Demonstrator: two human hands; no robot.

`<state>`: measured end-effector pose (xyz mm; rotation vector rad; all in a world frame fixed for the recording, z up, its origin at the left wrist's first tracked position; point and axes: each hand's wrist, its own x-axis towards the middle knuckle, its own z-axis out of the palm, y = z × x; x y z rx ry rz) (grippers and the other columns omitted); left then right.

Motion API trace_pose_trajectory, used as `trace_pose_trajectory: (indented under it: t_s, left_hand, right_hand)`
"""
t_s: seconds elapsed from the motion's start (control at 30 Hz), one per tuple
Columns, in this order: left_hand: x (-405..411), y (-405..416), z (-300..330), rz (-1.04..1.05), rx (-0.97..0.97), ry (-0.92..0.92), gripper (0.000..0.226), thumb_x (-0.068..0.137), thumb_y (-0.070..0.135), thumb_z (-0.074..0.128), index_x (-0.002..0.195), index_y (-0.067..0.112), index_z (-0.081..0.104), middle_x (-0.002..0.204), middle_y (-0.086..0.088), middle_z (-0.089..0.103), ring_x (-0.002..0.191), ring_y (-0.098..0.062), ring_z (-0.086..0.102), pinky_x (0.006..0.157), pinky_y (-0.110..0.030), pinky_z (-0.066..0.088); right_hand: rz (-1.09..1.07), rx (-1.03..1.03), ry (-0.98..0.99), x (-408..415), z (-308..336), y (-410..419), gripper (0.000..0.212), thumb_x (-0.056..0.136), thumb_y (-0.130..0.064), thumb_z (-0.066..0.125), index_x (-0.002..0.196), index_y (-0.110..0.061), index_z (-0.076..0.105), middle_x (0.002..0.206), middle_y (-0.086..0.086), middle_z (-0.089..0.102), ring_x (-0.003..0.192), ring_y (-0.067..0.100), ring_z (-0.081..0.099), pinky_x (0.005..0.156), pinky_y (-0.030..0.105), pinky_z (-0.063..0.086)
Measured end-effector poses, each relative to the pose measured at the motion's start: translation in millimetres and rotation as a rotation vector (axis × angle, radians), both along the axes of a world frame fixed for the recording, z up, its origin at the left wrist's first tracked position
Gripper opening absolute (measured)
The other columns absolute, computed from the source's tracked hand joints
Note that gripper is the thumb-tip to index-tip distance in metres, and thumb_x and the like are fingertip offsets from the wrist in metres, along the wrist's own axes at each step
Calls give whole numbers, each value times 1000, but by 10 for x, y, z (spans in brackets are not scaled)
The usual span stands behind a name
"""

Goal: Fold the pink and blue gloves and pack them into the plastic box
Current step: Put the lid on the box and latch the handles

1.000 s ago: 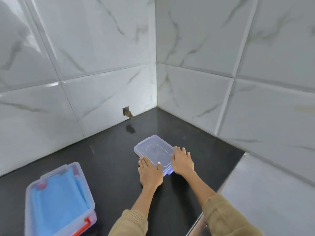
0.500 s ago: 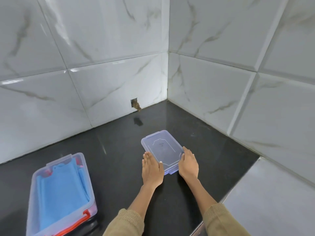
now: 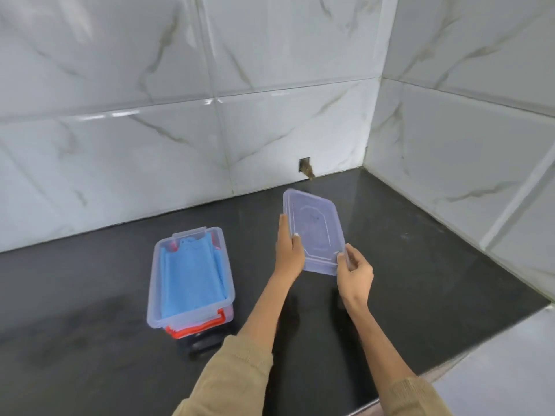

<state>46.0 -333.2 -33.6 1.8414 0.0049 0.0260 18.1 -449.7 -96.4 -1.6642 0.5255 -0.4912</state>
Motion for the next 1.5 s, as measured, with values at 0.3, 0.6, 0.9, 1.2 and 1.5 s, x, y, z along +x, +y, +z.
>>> trace_pose_trajectory:
  t_s: [0.3,0.6,0.9,1.2,1.5]
  left_hand:
    - [-505,1609,209,332,18,-50,52,102,9,29,151,20,16,154,5,26,133,4,31,91,8,14]
    - [-922,2140,76,390,35,-1,51,103,12,28,152,15,13,159,2,16,146,-13,16,117,-26,13]
    - [-1008,2234,-87,333,-108,34,23,100,22,39,105,42,50,108,14,60,93,10,63,64,-6,52]
    - [-1106,2209,-149,558,-151,10,32,100,15,40,131,19,44,124,-2,57,115,-19,57,95,-43,53]
    - [-917,2357,-94,502,36,7,23,100,9,36,118,13,48,117,-7,60,103,-17,60,89,-37,56]
  right_hand:
    - [249,79,-124,-169,409,1518,35,94,-11,51,128,-9,57,120,-5,62,108,3,56,88,7,41]
    - [287,9,-96,-551,284,2094,34,96,-13,48,130,-12,55,129,0,59,116,9,52,94,18,39]
    - [274,-32,-90,-689,303,2172,35,95,-16,51,130,-13,53,131,2,57,119,16,54,101,36,48]
    - [391,-89,-104,-543,265,2230,32,97,-13,48,127,-15,56,126,-4,57,108,5,52,84,2,40]
    - [302,-103,-111,-551,189,2398,36,97,-15,47,133,-14,51,132,-4,53,111,-1,46,86,-2,35]
